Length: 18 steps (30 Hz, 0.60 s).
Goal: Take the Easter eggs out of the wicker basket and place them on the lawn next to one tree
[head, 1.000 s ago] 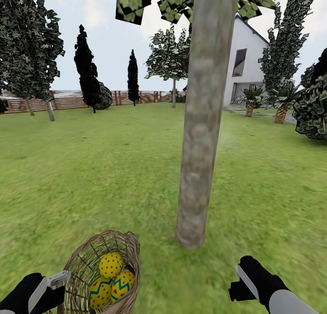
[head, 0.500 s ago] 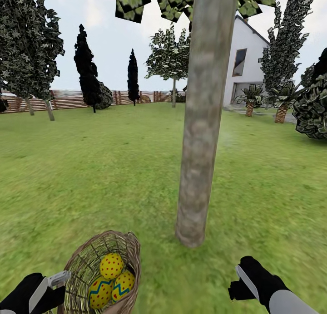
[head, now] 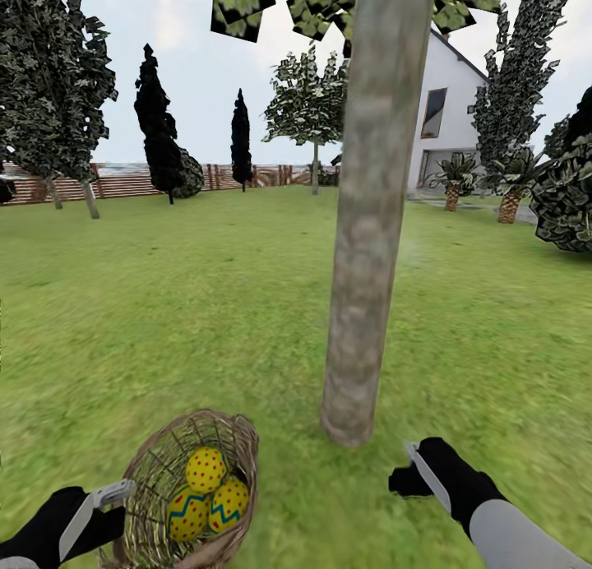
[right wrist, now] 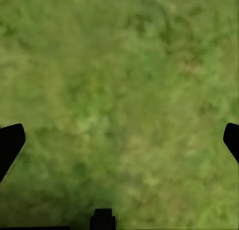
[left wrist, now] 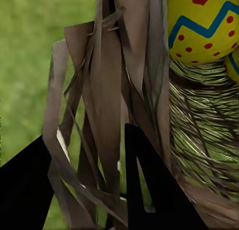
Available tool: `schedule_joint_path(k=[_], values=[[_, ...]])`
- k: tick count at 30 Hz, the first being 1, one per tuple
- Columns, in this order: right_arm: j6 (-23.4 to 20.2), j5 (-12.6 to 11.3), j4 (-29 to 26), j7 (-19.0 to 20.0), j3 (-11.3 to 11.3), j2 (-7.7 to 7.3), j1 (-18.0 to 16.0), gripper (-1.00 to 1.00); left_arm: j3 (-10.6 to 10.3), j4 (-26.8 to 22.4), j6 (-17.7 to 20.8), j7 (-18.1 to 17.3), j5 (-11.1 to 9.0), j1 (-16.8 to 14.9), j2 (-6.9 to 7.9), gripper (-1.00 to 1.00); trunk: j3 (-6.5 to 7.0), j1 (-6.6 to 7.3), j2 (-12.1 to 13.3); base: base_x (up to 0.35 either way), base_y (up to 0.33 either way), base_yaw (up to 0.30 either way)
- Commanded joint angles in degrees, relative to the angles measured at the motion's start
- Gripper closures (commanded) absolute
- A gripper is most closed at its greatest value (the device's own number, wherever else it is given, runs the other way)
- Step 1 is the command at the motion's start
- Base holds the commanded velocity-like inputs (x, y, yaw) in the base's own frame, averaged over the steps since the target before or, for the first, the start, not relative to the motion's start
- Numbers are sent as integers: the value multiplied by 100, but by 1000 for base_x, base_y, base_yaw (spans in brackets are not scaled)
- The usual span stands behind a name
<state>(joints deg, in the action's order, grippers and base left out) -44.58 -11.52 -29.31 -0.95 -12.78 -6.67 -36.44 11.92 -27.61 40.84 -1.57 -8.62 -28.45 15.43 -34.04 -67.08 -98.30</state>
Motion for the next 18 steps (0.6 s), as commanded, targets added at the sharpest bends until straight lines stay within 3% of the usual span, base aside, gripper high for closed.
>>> schedule_joint_path(k=[1, 5, 6, 18], values=[[9, -25, -42, -10, -41, 25, -37, -100, 13, -39, 30, -2, -47, -3, -9, 100, -6, 1, -3, -15, 35, 0], [138, -26, -171, -10, -40, 84, -61, -100, 33, -159, 29, 5, 8, -3, -13, 100, -6, 1, -3, -2, 5, 0], [564, -26, -1416, -10, -40, 86, -60, -100, 36, -298, 29, 1, -167, -3, -13, 100, -6, 1, -3, 0, 0, 0], [565, -26, -1420, -18, -40, 87, -63, -100, 22, -298, 29, 10, -167, -3, -21, 100, -6, 1, -3, 0, 0, 0]])
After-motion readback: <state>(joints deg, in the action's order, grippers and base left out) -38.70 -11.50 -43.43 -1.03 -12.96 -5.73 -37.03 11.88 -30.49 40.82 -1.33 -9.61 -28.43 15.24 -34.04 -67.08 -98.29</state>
